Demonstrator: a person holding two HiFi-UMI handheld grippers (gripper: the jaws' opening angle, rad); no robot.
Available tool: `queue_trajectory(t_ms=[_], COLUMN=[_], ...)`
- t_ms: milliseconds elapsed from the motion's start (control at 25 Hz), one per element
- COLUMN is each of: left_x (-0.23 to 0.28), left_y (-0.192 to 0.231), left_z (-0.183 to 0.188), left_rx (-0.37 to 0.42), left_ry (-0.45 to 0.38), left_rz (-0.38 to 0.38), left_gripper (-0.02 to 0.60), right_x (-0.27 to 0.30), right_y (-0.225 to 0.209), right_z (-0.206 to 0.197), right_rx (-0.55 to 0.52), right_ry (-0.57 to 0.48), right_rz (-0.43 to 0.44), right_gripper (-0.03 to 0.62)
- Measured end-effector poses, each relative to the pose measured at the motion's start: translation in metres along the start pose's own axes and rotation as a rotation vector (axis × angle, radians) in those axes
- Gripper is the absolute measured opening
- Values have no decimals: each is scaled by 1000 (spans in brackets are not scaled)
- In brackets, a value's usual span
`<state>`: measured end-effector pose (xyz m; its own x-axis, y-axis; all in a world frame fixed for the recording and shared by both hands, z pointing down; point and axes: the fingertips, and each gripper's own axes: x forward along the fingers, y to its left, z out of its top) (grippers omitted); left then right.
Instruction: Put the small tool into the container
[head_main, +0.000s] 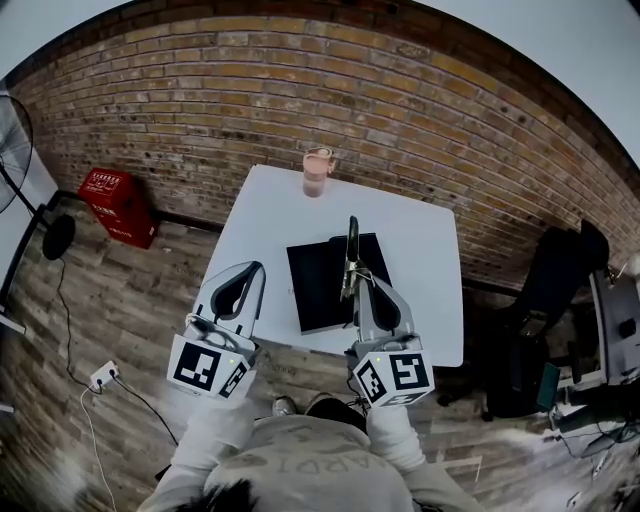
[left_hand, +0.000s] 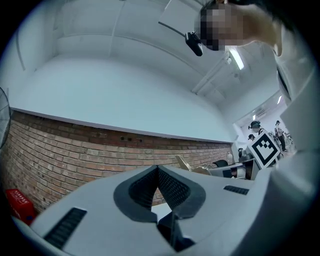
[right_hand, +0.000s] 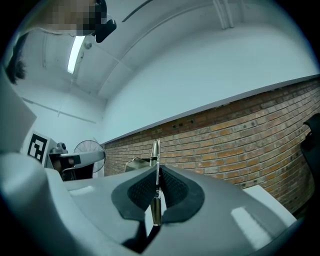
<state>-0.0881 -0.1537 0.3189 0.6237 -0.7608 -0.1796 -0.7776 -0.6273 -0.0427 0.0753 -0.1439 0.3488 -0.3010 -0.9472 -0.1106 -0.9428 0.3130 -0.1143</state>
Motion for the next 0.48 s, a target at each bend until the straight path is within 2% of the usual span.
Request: queue_trajectory(t_ms=[480], left_x=[48], left_y=[27], left_z=[-19], left_rx=[-34], left_ry=[0], left_rz=[-9], left_gripper=[5], right_x=[46], right_y=[-22], right_z=[-23], right_rx=[2], right_ry=[59], right_rz=[-7], right_gripper=[11])
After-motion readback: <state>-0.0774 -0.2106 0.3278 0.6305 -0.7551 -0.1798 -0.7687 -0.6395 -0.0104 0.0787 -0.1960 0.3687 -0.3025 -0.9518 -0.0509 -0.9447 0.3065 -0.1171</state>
